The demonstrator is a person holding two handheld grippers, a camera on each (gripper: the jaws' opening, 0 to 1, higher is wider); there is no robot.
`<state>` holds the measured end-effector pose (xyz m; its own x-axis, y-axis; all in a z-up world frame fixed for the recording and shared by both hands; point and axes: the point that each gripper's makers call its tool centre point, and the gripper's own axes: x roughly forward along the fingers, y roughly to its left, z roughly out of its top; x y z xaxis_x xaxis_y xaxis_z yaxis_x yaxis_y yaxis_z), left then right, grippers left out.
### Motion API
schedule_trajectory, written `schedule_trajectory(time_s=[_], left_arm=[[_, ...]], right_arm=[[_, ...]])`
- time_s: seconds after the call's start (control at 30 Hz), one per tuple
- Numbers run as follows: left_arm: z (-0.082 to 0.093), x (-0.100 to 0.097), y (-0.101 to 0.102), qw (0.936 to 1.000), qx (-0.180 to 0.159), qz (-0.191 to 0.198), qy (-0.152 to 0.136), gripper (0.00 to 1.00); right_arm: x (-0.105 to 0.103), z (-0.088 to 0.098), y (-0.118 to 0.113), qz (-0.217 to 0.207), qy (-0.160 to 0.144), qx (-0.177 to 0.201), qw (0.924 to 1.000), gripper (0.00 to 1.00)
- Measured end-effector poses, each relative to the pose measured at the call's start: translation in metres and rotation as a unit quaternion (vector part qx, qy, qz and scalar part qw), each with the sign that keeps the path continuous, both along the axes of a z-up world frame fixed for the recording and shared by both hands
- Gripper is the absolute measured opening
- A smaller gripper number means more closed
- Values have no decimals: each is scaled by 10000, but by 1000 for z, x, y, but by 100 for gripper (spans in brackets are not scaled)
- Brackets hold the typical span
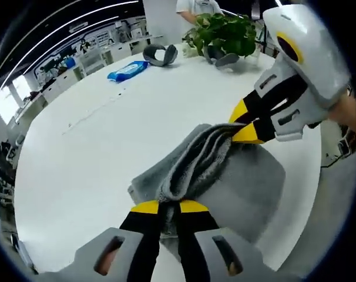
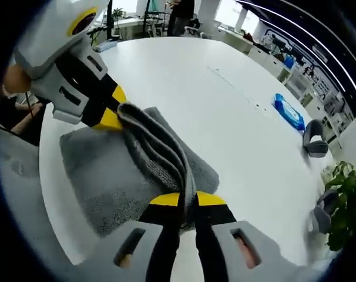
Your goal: Fold the towel on the table until its edges align and the towel forms a compact rectangular stack.
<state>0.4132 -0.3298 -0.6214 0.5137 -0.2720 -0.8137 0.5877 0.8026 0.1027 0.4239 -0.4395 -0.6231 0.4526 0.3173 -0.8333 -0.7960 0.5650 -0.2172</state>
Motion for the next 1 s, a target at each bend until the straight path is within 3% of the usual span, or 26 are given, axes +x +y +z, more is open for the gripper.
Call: schedule_trajectory(time_s=[0.27, 0.43, 0.5, 0.6, 0.77, 0.83, 0.9, 1.0], left_arm=[[-15, 5, 2, 9999, 91, 33, 122, 12], [-23, 4, 4, 9974, -436, 568, 83, 12], [-22, 4, 3, 9987, -299, 367, -182, 12], [-21, 4, 0, 9994, 141, 101, -292, 12], [-11, 3, 4, 9994, -20, 243, -253, 13], [-5, 2, 6, 9977, -326, 521, -286, 14], [1, 2, 7, 9968, -441, 498, -435, 18], [20, 3, 8, 9935, -507, 373, -946, 24]], right_arm=[[7, -16, -3, -133, 128, 19, 9998, 7], [7, -22, -3, -442, -67, 449, 9980, 7], [6, -22, -3, -489, -96, 469, 9977, 7], [8, -21, -3, -561, -97, 485, 9972, 8], [9, -12, -7, -981, 220, 945, 9904, 12], [8, -8, -12, -983, 136, 1038, 9896, 15], [6, -5, -13, -961, 25, 1056, 9898, 17], [9, 12, -13, -837, -445, 1037, 9901, 18]])
